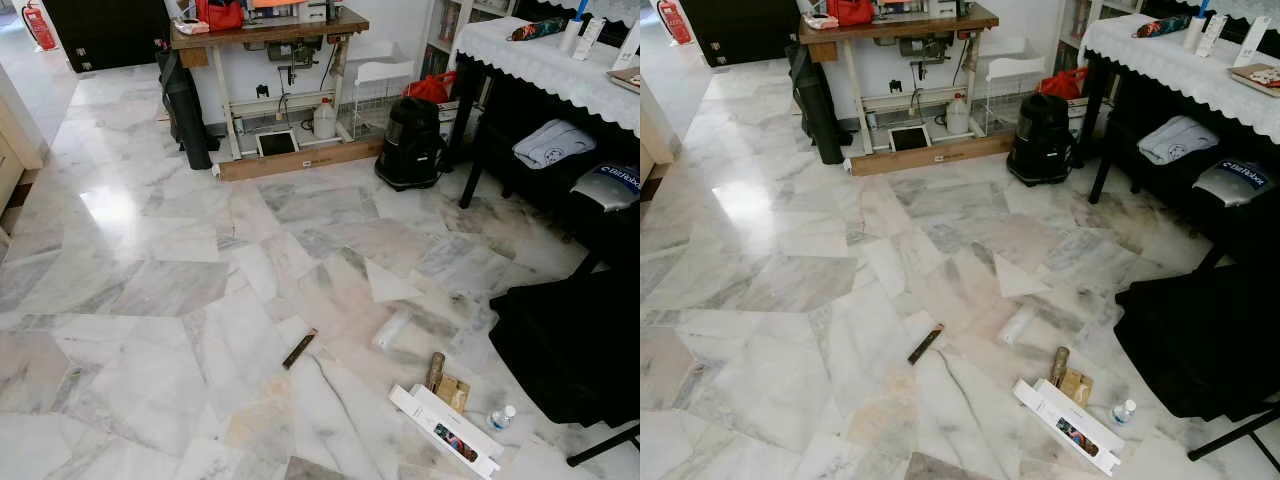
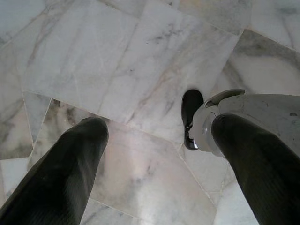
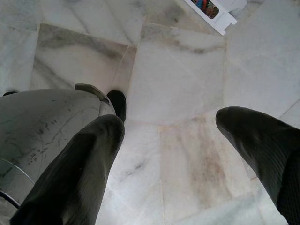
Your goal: Sweep floor
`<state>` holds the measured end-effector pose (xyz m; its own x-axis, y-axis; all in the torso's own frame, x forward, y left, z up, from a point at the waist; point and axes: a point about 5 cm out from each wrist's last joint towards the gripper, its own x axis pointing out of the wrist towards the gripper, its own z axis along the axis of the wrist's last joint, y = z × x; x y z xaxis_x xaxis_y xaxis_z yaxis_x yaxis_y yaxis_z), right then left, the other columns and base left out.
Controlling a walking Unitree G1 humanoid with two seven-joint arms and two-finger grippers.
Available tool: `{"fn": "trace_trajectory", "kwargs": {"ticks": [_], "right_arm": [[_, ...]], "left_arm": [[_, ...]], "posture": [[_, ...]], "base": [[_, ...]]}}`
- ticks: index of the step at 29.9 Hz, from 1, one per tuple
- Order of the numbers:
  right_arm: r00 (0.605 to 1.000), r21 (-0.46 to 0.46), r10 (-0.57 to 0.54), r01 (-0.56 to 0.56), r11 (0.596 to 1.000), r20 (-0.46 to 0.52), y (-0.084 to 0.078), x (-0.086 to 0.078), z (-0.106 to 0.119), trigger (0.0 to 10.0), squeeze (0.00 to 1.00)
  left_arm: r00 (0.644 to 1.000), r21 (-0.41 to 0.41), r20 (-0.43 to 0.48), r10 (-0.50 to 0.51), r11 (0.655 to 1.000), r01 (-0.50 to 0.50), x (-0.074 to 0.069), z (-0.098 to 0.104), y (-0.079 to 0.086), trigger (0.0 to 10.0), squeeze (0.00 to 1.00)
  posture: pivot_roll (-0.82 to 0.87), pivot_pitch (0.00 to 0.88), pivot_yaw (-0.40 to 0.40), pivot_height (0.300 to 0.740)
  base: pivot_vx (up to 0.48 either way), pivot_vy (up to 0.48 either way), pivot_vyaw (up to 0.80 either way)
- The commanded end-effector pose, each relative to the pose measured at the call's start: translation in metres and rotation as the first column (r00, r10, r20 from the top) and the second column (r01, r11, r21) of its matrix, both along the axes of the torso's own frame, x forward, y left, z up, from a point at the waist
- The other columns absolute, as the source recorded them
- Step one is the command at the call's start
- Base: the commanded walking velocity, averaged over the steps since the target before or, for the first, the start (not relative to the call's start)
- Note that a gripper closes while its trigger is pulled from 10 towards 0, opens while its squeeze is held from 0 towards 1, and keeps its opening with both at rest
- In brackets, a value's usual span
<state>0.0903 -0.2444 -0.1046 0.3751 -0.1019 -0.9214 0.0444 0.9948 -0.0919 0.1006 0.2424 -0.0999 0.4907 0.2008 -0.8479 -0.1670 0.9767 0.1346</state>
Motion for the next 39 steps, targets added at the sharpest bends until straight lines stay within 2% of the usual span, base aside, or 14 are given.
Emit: {"fn": "trace_trajectory", "kwargs": {"ticks": [1,29,30,32,34,37,39], "right_arm": [[0.920,0.165,0.211,-0.277,0.947,0.331,0.090,0.144,0.047,10.0,0.00],[0.920,0.166,0.211,-0.277,0.946,0.331,0.091,0.144,0.047,10.0,0.00],[0.915,0.184,0.168,-0.249,0.951,0.368,0.096,0.152,0.053,10.0,0.00],[0.910,0.193,0.147,-0.236,0.952,0.387,0.100,0.157,0.056,10.0,0.00],[0.903,0.194,0.123,-0.218,0.956,0.411,0.096,0.162,0.059,10.0,0.00],[0.901,0.187,0.109,-0.203,0.961,0.420,0.092,0.164,0.061,10.0,0.00],[0.903,0.175,0.072,-0.160,0.971,0.424,0.080,0.164,0.062,10.0,0.00]], "left_arm": [[0.946,-0.072,0.126,0.298,0.954,-0.291,-0.018,-0.005,-0.024,10.0,0.00],[0.946,-0.073,0.126,0.299,0.954,-0.291,-0.018,-0.005,-0.024,10.0,0.00],[0.957,-0.061,0.153,0.244,0.969,-0.238,-0.012,-0.001,-0.016,10.0,0.00],[0.962,-0.053,0.165,0.215,0.976,-0.209,-0.007,0.001,-0.011,10.0,0.00],[0.973,-0.044,0.171,0.155,0.988,-0.150,0.000,0.004,-0.008,10.0,0.00],[0.976,-0.041,0.180,0.121,0.992,-0.115,0.006,0.005,-0.008,10.0,0.00],[0.978,-0.042,0.196,0.077,0.997,-0.070,0.012,0.007,-0.009,10.0,0.00]], "posture": [[0.18,0.000,-0.201,0.740],[0.18,0.000,-0.201,0.740],[0.14,0.000,-0.132,0.740],[0.12,0.000,-0.106,0.740],[0.09,0.000,-0.071,0.740],[0.06,0.000,-0.052,0.740],[0.03,0.000,-0.025,0.740]], "base": [[0.000,0.000,0.00],[0.000,0.000,0.00],[0.000,0.000,0.00],[0.000,0.000,0.00],[0.000,0.000,0.00],[0.000,0.000,0.00],[0.000,0.000,0.00]]}}
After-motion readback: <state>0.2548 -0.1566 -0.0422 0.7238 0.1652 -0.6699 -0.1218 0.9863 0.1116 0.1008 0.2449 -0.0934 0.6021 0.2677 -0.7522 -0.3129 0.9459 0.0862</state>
